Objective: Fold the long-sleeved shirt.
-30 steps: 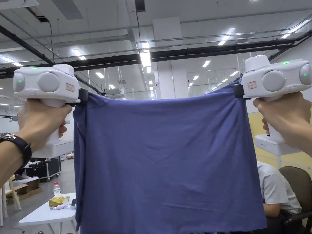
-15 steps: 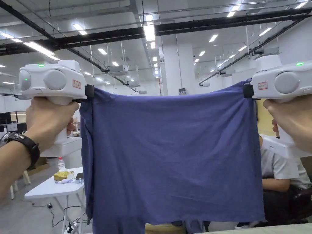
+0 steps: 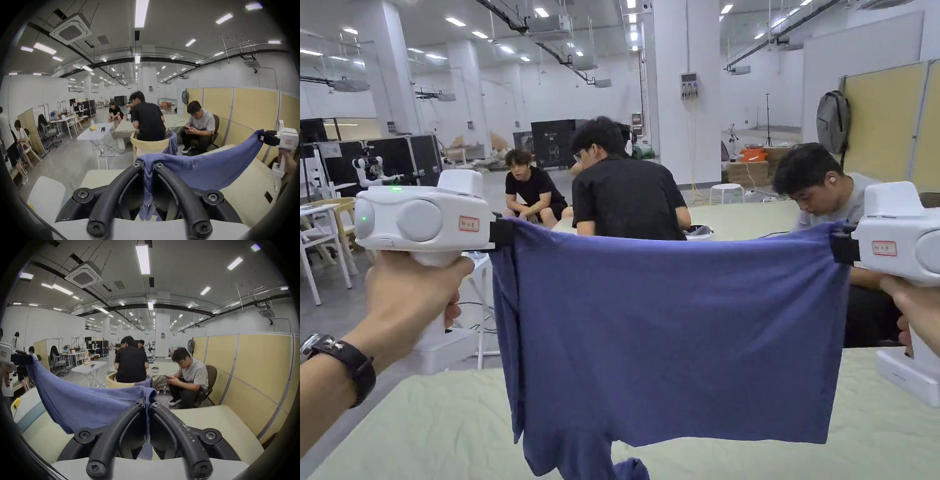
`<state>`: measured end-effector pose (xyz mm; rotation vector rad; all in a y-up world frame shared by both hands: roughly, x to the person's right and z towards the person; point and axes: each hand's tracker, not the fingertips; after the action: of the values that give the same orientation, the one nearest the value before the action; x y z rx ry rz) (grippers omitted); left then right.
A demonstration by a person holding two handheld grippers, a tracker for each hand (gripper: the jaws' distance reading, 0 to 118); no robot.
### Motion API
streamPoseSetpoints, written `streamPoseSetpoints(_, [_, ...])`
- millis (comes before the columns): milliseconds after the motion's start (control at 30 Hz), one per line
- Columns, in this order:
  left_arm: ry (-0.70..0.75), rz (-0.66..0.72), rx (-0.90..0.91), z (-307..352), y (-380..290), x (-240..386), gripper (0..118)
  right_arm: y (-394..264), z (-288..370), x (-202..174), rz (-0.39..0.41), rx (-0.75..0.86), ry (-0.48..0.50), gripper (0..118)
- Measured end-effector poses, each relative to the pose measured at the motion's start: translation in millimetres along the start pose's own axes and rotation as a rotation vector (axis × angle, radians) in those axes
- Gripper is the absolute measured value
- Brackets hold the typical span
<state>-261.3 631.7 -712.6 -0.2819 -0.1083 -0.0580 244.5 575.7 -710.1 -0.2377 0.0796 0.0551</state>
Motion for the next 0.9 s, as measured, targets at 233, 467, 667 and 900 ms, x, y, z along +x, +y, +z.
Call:
streamPoseSetpoints(233, [-0.029,0.022,-0.091,22.7,-74.9,0.5,8,-80.6,18.3,-4.8,-0.014,-0.106,0.027,7])
streamPoseSetpoints(467, [-0.059,0.090,-0.185,65.3,-158.4,4.0,8,-167.0,65.0,-17.6,-0.080,-0.220,0.066,7])
streamPoseSetpoints(667, [-0.104,0.179,-0.280,126.8,-235.2,5.4,8,-241.8,119.0,-18.9,-0.084,-0.324,0.104,7])
streamPoseSetpoints(900, [-0.141,0.221,-0.405,201.7,-324.4,22.3,8,-315.4,199.4,-20.4,-0.126,-0.410,0.122,7])
